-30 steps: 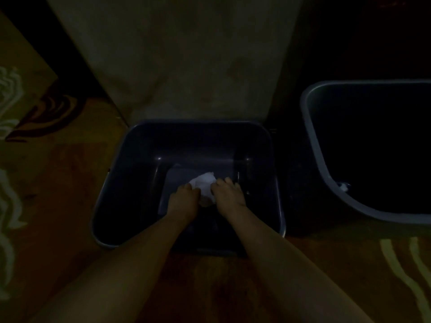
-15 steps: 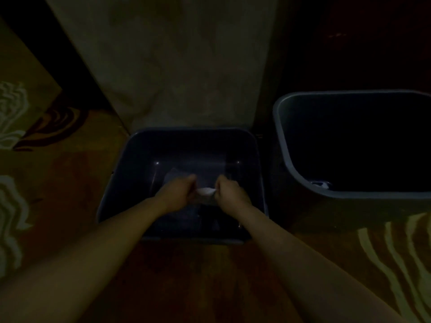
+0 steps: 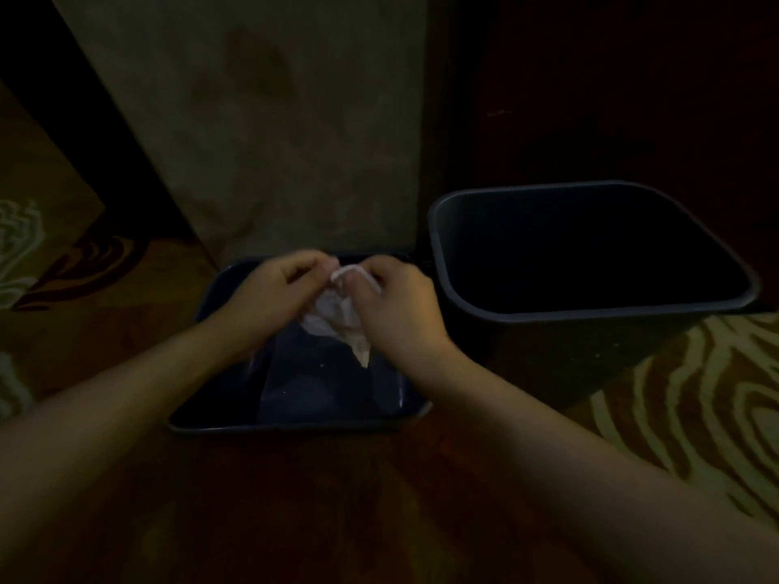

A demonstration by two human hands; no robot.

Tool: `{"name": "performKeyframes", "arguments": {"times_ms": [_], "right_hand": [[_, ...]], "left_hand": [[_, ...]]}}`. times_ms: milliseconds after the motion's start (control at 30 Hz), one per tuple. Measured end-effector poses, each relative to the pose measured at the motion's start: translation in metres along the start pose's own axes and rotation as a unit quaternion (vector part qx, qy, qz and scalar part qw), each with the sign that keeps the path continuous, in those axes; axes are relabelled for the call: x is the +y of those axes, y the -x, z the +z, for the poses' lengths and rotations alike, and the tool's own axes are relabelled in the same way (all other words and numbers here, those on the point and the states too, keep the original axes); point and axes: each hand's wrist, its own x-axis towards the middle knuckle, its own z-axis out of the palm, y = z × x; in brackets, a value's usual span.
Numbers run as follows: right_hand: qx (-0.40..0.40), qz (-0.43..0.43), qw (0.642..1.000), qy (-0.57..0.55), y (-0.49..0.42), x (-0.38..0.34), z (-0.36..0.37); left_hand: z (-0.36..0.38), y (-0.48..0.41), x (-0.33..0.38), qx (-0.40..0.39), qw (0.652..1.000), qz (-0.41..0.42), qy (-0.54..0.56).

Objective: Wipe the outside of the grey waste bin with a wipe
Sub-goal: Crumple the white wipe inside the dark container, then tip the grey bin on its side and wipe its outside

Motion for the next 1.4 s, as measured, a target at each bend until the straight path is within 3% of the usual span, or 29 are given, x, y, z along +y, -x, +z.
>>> {"name": "performKeyframes", "arguments": {"times_ms": [67, 233, 400, 600, 733, 833, 967, 1133, 1400], "right_hand": [[0.029, -0.033, 0.999, -0.010, 0.006, -0.017, -0.030], [0.049, -0.007, 0.994, -0.093, 0.017, -0.038, -0.112], [0.075, 0.045, 0.990, -0.107, 0.040, -0.023, -0.189], [0.181, 0.145, 0.969, -0.089, 0.083, 0.013, -0.249], [0.268, 0.218, 0.937, -0.044, 0.123, 0.040, -0.261], [0.284, 0.287, 0.912, -0.065, 0.146, 0.061, -0.253], [0.311, 0.353, 0.873, -0.126, 0.157, 0.085, -0.225], [0.329, 0.361, 0.851, -0.194, 0.153, 0.098, -0.190], [0.402, 0.279, 0.860, -0.148, 0.149, 0.070, -0.205]], "left_hand": [[0.006, 0.005, 0.037, -0.024, 0.997, 0.035, 0.059], [0.038, 0.000, 0.103, -0.071, 0.993, 0.087, 0.046], [0.104, -0.012, 0.141, -0.136, 0.983, 0.114, -0.053], [0.160, -0.027, 0.149, -0.243, 0.967, 0.054, -0.061], [0.179, -0.033, 0.130, -0.240, 0.950, 0.062, -0.188], [0.197, -0.036, 0.118, -0.265, 0.908, 0.062, -0.317], [0.219, -0.041, 0.109, -0.312, 0.864, 0.012, -0.395], [0.224, -0.045, 0.106, -0.288, 0.880, 0.014, -0.377], [0.213, -0.048, 0.134, -0.253, 0.948, -0.091, -0.169]]}}
